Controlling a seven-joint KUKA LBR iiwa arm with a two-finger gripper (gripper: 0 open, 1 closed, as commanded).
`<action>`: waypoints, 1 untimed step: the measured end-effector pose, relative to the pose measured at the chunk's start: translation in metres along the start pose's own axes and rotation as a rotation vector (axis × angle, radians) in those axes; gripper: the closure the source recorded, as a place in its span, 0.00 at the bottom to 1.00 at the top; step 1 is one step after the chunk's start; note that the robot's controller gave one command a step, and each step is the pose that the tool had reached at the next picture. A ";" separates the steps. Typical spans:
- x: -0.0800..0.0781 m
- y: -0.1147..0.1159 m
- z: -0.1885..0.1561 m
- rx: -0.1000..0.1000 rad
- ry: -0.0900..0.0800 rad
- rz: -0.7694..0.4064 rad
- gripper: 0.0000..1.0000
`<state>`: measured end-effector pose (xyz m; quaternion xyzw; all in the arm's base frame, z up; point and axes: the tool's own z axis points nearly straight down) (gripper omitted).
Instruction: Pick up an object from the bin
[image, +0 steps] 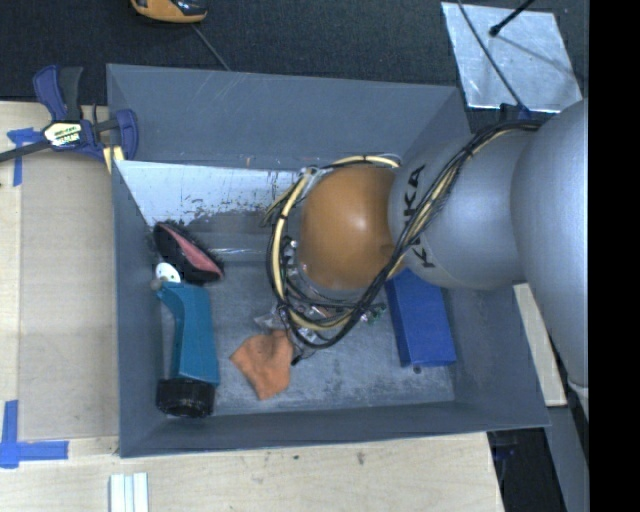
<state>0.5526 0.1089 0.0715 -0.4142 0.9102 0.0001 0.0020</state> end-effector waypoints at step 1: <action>0.000 0.000 0.000 0.000 0.000 0.000 1.00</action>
Offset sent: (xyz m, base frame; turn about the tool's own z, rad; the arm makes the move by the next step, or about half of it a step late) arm -0.0288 0.0242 0.1197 0.0125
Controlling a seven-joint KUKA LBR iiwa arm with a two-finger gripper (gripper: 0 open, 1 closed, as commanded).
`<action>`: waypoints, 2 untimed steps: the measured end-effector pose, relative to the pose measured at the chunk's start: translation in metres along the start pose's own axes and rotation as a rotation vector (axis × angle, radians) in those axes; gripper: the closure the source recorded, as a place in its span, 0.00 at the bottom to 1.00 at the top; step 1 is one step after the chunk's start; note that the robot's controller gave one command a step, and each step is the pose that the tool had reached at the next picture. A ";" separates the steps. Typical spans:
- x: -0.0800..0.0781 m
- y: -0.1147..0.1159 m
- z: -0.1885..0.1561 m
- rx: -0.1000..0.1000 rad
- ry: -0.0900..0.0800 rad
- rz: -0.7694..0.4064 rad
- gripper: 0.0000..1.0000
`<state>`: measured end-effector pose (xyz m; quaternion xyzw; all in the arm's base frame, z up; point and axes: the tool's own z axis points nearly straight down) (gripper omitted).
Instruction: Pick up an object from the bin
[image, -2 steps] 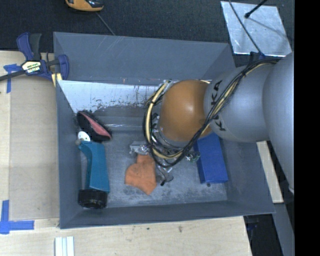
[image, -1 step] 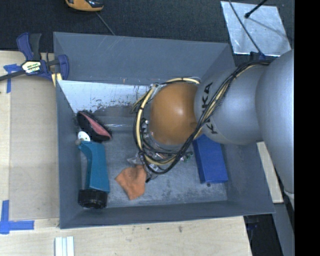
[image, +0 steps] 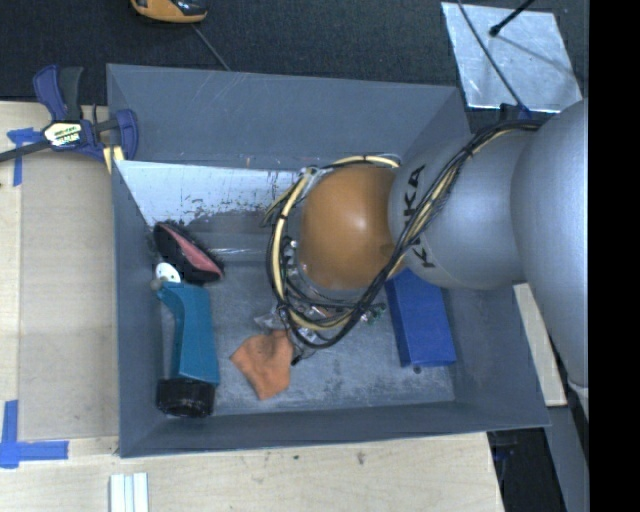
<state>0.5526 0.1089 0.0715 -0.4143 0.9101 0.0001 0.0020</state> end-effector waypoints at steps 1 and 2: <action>0.000 0.037 -0.120 -0.001 0.001 0.013 1.00; 0.000 0.037 -0.120 -0.001 0.001 0.013 1.00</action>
Offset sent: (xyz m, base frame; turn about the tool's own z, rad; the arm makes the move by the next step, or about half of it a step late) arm 0.0000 0.0000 0.0000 0.0000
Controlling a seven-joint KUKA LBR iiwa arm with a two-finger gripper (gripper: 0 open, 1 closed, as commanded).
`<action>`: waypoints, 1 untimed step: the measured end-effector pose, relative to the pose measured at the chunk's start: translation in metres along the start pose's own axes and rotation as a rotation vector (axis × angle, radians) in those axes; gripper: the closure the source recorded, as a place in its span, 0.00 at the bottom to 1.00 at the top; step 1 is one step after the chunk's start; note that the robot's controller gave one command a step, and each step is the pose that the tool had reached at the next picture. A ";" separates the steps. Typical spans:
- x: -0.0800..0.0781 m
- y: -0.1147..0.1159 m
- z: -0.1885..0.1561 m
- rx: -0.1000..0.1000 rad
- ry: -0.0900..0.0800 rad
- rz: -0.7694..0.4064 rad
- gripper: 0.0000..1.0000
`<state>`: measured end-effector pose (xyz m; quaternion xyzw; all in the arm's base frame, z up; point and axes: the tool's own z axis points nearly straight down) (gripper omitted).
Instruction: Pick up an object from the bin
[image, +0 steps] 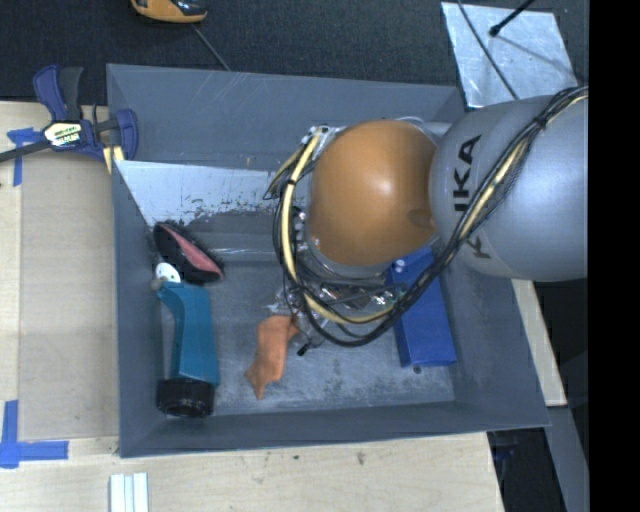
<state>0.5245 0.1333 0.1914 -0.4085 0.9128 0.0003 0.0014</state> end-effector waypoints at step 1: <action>-0.011 -0.011 -0.108 0.000 0.000 0.004 1.00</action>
Offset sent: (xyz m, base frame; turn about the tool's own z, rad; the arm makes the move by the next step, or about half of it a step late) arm 0.0000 0.0000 0.0000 0.0000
